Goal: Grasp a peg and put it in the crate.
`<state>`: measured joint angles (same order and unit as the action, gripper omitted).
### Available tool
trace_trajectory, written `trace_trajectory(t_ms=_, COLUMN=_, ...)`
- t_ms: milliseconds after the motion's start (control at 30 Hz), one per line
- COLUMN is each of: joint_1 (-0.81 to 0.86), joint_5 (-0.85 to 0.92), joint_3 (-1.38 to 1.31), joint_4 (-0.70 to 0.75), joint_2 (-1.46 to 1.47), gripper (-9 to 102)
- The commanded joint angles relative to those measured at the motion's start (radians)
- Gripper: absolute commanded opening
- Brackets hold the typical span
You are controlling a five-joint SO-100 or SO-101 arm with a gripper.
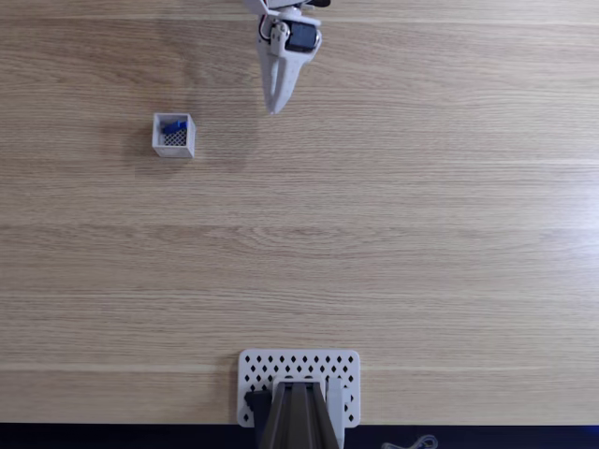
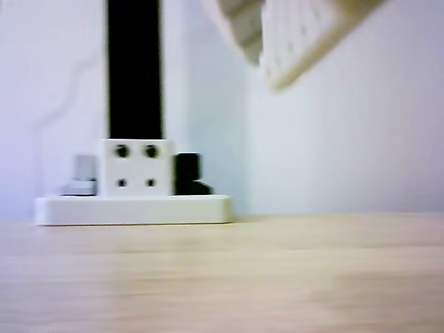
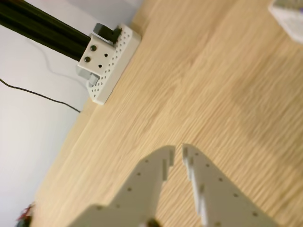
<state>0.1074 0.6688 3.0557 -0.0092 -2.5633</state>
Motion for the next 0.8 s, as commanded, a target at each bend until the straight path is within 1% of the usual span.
trace_trajectory(t_ms=0, joint_1=-0.044, joint_5=-0.104, joint_3=0.0, joint_4=0.121, joint_2=-0.15, gripper=-1)
trace_trajectory(t_ms=133, joint_1=-0.081, joint_5=-0.229, joint_3=0.0, joint_4=0.202, joint_2=-0.255, gripper=-1)
trace_trajectory(t_ms=300, joint_1=-0.08, joint_5=-0.457, joint_3=0.002, joint_4=0.267, joint_2=-0.439, gripper=-1)
trace_trajectory(t_ms=400, joint_1=-0.081, joint_5=-0.571, joint_3=0.002, joint_4=0.385, joint_2=-0.526, gripper=-1)
trace_trajectory(t_ms=533, joint_1=-0.092, joint_5=-0.66, joint_3=0.002, joint_4=0.621, joint_2=-0.629, gripper=-1)
trace_trajectory(t_ms=633, joint_1=-0.078, joint_5=-0.68, joint_3=0.003, joint_4=0.772, joint_2=-0.689, gripper=-1)
trace_trajectory(t_ms=767, joint_1=-0.078, joint_5=-0.686, joint_3=0.003, joint_4=0.804, joint_2=-0.779, gripper=-1)
